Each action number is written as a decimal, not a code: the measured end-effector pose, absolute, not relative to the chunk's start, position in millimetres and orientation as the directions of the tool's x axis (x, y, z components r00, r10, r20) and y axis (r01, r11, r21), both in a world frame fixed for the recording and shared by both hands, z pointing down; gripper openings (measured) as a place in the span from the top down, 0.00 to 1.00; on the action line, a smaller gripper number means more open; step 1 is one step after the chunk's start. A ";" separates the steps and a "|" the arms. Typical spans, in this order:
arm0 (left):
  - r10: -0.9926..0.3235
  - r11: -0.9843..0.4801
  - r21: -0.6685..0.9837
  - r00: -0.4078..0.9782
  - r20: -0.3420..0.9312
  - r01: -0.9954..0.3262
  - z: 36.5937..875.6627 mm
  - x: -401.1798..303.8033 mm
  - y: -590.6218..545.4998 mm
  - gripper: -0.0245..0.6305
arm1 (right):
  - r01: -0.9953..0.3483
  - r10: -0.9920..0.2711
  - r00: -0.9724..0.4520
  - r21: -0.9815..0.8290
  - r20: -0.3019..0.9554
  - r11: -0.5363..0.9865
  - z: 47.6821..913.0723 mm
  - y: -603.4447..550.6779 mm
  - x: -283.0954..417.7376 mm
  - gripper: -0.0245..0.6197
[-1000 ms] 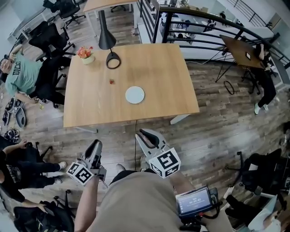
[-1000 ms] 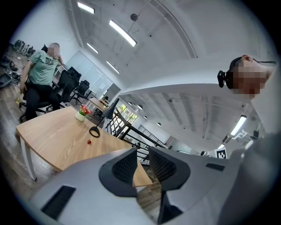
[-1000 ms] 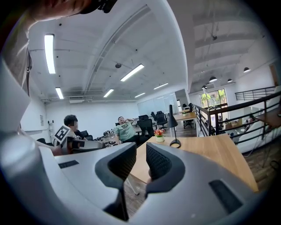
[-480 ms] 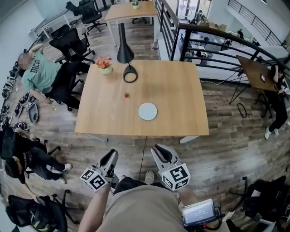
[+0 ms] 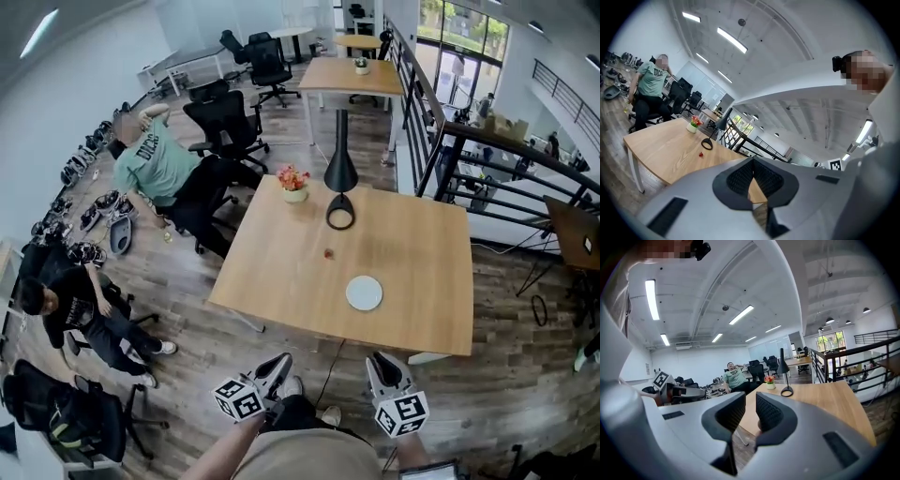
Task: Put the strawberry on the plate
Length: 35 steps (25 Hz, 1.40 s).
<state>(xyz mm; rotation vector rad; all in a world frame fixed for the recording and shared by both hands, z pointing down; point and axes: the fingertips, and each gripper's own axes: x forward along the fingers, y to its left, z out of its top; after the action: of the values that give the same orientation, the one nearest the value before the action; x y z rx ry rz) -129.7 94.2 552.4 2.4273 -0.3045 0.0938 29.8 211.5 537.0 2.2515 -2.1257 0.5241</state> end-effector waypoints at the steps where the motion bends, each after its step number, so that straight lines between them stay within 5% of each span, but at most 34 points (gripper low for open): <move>1: -0.189 -0.739 0.629 0.970 0.150 -0.241 551.2 -131.0 90.4 0.95 | -0.970 -0.969 0.031 -0.226 0.244 -0.088 535.1 208.4 27.8 0.88; 35: -0.138 -0.729 0.663 0.985 0.102 -0.171 568.2 -169.2 -109.7 0.96 | -0.981 -0.961 0.046 -0.168 0.274 -0.095 535.4 -13.8 -10.3 0.88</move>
<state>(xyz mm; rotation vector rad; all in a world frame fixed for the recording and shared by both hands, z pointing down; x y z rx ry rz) -169.2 -109.7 568.2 2.3971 -0.2139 0.0592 -10.3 -13.8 535.4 2.2246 -2.0683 0.4917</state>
